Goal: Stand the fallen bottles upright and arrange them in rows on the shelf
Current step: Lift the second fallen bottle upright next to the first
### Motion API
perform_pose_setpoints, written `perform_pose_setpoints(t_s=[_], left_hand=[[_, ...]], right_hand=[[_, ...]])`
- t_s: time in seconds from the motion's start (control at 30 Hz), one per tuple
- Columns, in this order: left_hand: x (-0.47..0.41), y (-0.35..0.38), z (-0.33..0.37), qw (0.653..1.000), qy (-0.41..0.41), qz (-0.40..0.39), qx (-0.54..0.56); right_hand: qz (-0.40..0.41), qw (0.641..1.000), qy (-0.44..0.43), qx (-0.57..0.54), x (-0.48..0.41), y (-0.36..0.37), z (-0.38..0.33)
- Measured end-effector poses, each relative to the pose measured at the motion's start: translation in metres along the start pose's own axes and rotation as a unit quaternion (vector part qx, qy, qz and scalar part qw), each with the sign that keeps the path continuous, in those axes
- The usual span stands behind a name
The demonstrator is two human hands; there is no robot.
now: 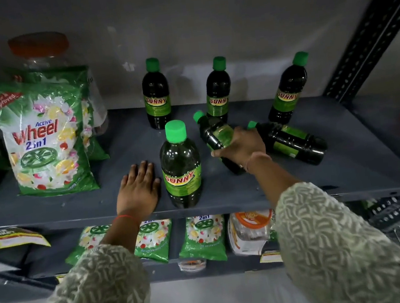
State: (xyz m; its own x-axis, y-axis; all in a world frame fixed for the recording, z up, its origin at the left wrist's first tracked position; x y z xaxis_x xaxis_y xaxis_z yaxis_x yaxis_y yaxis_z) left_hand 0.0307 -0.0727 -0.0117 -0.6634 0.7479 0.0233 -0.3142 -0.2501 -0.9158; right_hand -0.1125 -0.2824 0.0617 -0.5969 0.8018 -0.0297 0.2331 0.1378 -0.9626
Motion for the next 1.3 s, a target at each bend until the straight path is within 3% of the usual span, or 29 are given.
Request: perform_pose_setpoints(t_s=[0.13,0.33,0.5,0.63,0.8,0.97,1.1,1.3], left_hand=[[0.000,0.000,0.000,1.000,-0.013,-0.004,0.003],[0.002,0.000,0.000,1.000,-0.010,-0.009,-0.004],[0.001,0.002,-0.002,1.000,-0.010,-0.013,-0.009],[0.000,0.003,-0.002,1.000,-0.006,-0.016,-0.022],[0.000,0.003,-0.002,1.000,-0.010,-0.017,-0.017],[0.000,0.001,-0.002,1.000,-0.013,-0.016,-0.001],[0.001,0.001,-0.001,1.000,-0.015,-0.013,0.015],[0.000,-0.001,0.000,1.000,-0.017,-0.011,0.009]], right_hand=[[0.182,0.966,0.067,-0.171,0.010,0.002,0.000],[0.232,0.931,0.070,-0.273,0.027,0.016,0.015],[0.213,0.937,0.041,-0.274,0.028,0.022,0.021],[0.158,0.922,0.018,-0.353,0.033,0.031,0.024],[0.150,0.935,0.025,-0.320,0.030,0.030,0.024],[0.019,0.903,0.027,-0.429,0.025,0.039,0.038],[-0.059,0.896,-0.011,-0.440,0.025,0.041,0.047],[0.027,0.933,0.029,-0.357,0.024,0.043,0.037]])
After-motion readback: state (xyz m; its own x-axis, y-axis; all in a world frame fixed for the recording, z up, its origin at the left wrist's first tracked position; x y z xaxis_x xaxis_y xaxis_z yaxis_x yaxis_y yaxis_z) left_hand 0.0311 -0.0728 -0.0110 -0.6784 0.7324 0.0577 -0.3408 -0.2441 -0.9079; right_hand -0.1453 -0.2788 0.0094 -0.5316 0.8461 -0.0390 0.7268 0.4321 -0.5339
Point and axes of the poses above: each hand's wrist, its own x-axis away from the middle knuckle, its own y-axis out of the palm, z = x × y, the point moved 5 cm from there along -x, towards the middle knuckle, and after that the axes turned 11 degrees about x, right-handed, at the moved point
